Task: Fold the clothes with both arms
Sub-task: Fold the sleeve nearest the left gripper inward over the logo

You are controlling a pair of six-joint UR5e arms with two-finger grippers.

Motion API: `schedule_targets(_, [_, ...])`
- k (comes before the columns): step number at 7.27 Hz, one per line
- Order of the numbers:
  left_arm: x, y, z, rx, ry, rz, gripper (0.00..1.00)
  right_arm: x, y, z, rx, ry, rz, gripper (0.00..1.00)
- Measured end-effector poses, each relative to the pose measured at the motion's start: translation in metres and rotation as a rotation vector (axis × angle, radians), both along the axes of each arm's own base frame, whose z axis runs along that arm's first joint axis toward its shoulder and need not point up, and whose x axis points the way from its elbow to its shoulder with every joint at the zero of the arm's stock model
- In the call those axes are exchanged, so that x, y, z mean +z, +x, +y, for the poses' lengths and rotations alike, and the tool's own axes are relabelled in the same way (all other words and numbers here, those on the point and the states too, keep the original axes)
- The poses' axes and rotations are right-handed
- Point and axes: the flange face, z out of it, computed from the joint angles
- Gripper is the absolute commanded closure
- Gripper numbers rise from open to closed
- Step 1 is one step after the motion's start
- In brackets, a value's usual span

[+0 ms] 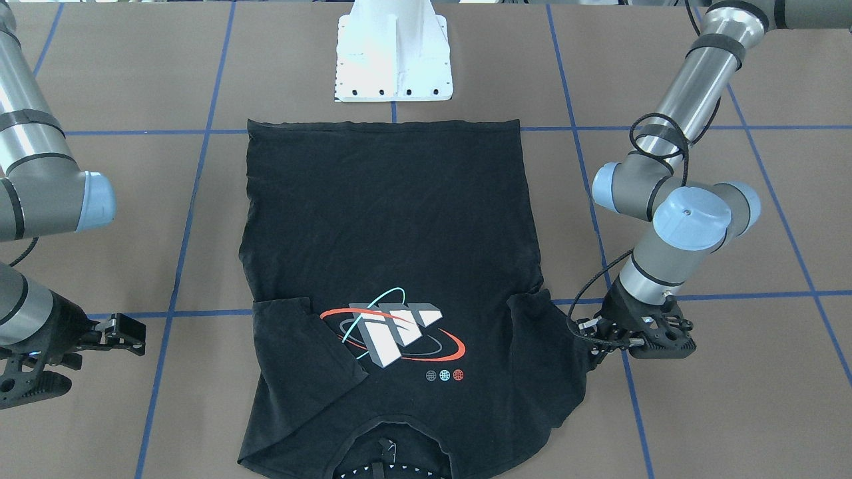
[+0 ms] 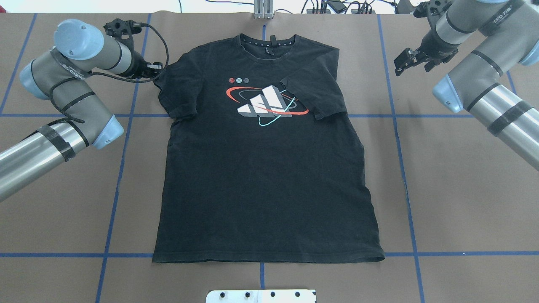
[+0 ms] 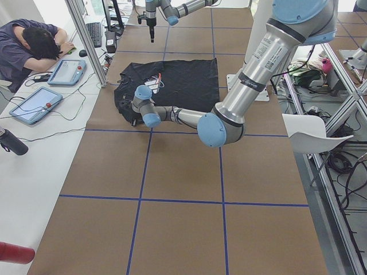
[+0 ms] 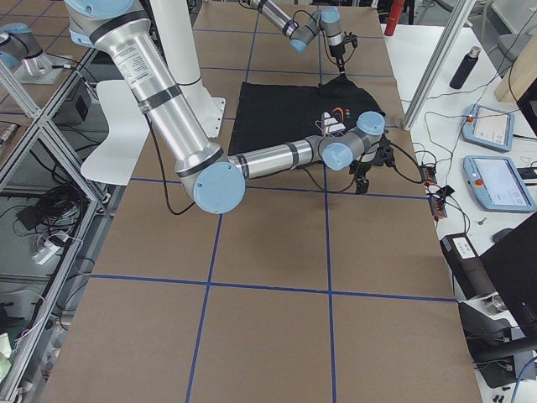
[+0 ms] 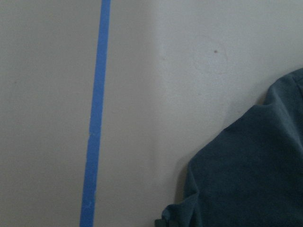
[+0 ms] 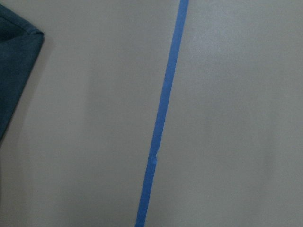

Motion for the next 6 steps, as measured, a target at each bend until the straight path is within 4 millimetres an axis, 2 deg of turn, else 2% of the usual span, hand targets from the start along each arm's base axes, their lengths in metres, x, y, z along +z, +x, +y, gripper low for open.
schedule_targets(1, [-0.024, 0.003, 0.001, -0.018, -0.036, 0.010, 1.00, 0.000, 0.000, 0.000, 0.000, 0.000, -0.001, 0.00])
schedule_targets(2, [-0.054, 0.015, 0.001, -0.036, -0.077, 0.027, 1.00, 0.000, 0.000, 0.000, 0.001, 0.000, -0.001, 0.00])
schedule_targets(4, [-0.107, 0.062, 0.011, -0.057, -0.168, 0.074, 1.00, 0.000, 0.000, 0.000, 0.001, -0.001, -0.002, 0.00])
schedule_targets(6, [-0.145, 0.116, 0.014, -0.077, -0.260, 0.110, 1.00, 0.000, 0.000, 0.000, 0.002, -0.001, -0.002, 0.00])
